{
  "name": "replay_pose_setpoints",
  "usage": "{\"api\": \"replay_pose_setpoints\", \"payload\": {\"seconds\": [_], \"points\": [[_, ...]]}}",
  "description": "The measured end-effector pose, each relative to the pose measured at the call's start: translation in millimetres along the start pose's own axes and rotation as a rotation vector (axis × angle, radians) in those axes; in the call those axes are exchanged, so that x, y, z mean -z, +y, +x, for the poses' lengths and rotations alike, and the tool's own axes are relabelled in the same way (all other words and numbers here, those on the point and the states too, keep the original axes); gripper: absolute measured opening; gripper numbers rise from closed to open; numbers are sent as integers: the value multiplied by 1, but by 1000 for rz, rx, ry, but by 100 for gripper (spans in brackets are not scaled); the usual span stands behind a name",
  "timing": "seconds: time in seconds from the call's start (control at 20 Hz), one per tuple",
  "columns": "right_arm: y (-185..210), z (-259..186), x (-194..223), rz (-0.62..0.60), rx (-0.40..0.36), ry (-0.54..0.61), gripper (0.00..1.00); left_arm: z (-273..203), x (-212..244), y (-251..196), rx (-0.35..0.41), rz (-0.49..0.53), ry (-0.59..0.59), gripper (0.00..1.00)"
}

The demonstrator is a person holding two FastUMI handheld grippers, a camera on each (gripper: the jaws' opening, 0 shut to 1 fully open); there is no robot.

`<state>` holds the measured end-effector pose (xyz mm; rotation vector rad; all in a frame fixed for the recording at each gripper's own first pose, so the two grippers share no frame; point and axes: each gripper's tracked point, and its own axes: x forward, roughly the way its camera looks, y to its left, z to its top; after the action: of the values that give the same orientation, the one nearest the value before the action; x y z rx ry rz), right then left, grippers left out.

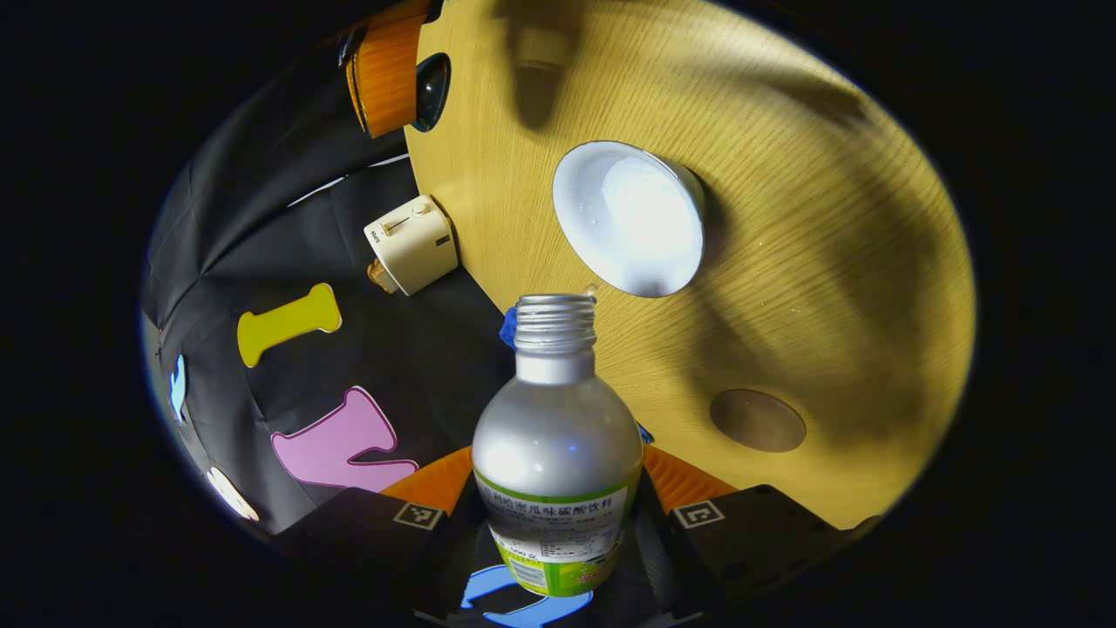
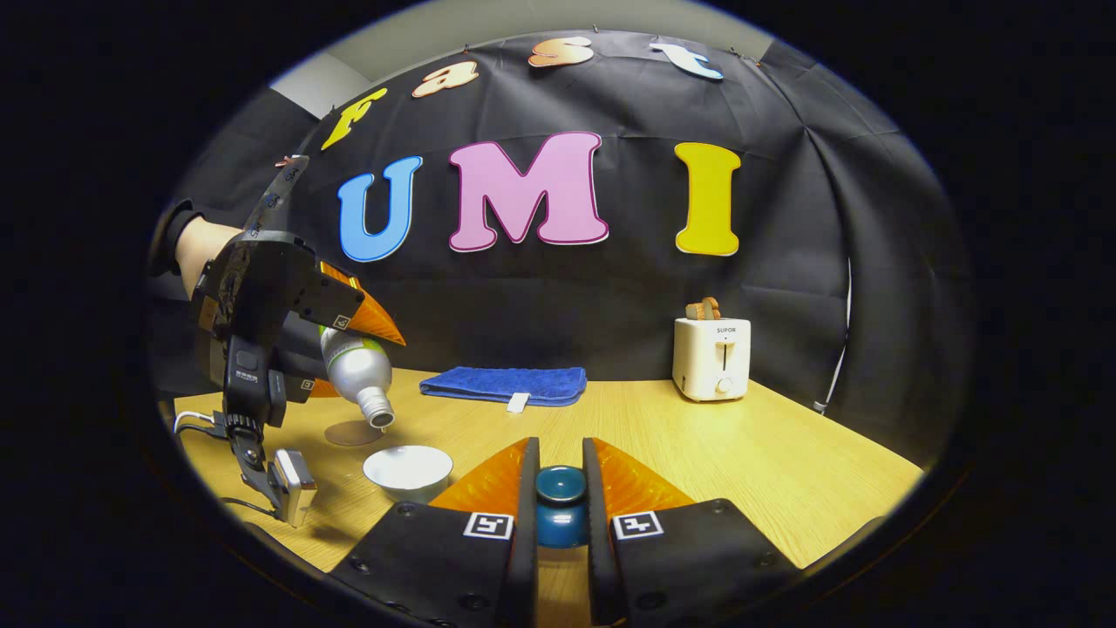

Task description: Open the teacup lid with one hand, grasp the water bottle and pour water into the teacup with the other hand; after pouring, place the water bottle on the coaster and then close the teacup lid.

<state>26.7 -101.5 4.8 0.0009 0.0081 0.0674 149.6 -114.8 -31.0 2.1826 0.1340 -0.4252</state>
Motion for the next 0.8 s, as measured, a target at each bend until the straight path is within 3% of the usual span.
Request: {"api": "replay_pose_setpoints", "payload": {"seconds": [0.15,0.4,0.8], "points": [[0,0,0,0,0,0,27,2,-3,-9,-2,-91,-33,80],[0,0,0,0,1,1,27,1,-2,-25,-26,-439,-96,80],[0,0,0,0,2,0,27,-17,18,-40,-98,-1204,-137,80]]}}
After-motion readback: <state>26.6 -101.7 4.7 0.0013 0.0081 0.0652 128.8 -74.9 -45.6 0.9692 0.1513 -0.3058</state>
